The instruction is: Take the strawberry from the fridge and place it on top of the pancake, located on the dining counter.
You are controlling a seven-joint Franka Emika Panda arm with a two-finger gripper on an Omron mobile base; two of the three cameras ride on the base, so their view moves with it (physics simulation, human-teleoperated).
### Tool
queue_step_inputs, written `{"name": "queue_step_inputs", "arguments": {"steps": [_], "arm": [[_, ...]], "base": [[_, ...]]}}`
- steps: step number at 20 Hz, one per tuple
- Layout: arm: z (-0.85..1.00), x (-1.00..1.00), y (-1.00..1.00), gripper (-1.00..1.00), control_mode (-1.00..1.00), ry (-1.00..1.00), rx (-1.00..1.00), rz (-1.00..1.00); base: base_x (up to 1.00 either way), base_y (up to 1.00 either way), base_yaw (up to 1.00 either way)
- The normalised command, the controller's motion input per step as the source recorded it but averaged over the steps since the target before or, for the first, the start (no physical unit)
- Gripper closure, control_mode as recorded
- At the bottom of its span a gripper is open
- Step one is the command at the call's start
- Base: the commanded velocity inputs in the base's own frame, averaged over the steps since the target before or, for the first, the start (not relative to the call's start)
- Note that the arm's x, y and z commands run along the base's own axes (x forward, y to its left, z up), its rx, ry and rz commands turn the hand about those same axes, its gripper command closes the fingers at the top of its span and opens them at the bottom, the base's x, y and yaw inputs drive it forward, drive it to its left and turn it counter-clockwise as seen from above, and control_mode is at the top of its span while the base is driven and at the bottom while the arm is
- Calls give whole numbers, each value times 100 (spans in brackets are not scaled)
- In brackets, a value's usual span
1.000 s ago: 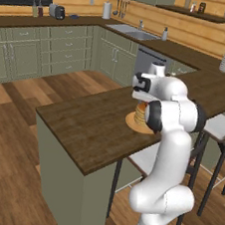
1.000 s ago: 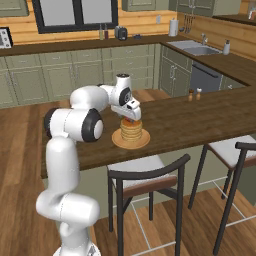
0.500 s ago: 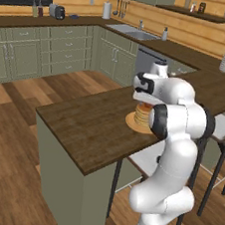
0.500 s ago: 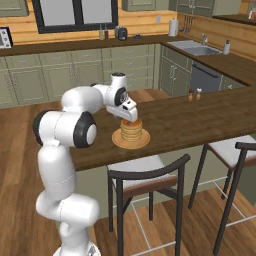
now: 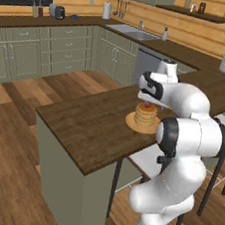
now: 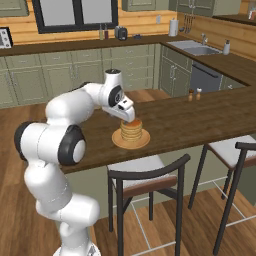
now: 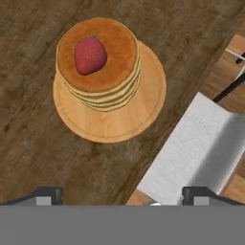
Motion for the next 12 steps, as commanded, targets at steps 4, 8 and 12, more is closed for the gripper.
{"name": "queue_step_inputs", "arguments": {"steps": [4,8,12], "arm": [[67,-59,-1,-100,-100,-5,0,-2],[46,-83,0,-100,-100,-9,0,0],[22,-100,0,-100,-100,-10,0,0]], "base": [[0,0,0],[0,0,0],[0,0,0]]}}
